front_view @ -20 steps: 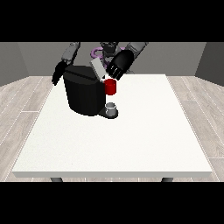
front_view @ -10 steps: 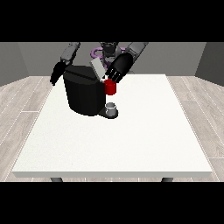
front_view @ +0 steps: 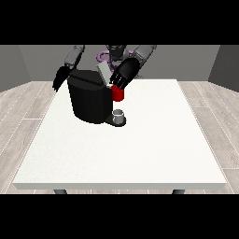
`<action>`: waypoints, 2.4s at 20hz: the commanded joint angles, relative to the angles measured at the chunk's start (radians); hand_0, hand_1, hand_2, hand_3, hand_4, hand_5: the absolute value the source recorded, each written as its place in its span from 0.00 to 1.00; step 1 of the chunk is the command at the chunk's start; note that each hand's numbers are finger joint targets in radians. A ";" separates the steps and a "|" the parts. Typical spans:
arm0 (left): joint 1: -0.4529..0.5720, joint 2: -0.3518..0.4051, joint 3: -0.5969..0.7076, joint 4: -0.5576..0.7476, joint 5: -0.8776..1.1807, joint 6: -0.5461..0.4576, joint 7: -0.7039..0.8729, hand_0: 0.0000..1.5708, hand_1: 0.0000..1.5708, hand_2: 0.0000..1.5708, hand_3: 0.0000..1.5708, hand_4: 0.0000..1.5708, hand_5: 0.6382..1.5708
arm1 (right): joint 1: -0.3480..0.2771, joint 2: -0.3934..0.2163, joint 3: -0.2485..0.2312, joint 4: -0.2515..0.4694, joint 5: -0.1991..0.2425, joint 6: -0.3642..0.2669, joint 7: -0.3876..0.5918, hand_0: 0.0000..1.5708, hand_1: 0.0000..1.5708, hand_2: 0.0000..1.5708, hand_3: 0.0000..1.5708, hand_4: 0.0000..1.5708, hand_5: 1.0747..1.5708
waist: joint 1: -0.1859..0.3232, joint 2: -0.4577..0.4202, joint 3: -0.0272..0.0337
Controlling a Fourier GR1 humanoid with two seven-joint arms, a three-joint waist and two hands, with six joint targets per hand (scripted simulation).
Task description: Insert the coffee pod into the coffee machine and close the lid
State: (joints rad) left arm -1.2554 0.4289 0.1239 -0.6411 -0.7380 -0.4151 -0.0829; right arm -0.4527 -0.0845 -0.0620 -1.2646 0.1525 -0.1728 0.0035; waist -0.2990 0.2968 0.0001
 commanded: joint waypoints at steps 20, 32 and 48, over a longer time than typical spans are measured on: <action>0.017 0.068 -0.066 0.013 -0.120 0.106 -0.106 0.75 0.75 0.74 0.65 0.00 1.00 | 0.026 0.012 0.017 -0.020 0.014 -0.011 -0.002 0.00 0.00 0.00 0.00 0.00 1.00 | -0.013 0.023 0.0000; -0.033 0.054 -0.013 0.017 -0.085 0.139 -0.137 0.79 0.79 0.77 0.61 0.00 1.00 | -0.005 -0.008 0.009 0.002 0.027 -0.014 -0.011 0.00 0.00 0.00 0.00 0.07 1.00 | -0.012 0.063 0.0001; -0.019 0.115 -0.059 0.025 -0.190 0.255 -0.207 0.00 0.00 0.44 0.35 0.00 1.00 | -0.014 -0.008 0.015 -0.023 0.043 -0.028 0.018 0.00 0.00 0.00 0.00 0.09 1.00 | -0.030 0.095 0.0000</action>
State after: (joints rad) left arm -1.3074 0.5180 0.0726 -0.6335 -0.8948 -0.2031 -0.2826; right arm -0.4922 -0.0870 -0.0488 -1.2792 0.1978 -0.2106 0.0111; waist -0.3230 0.3957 0.0029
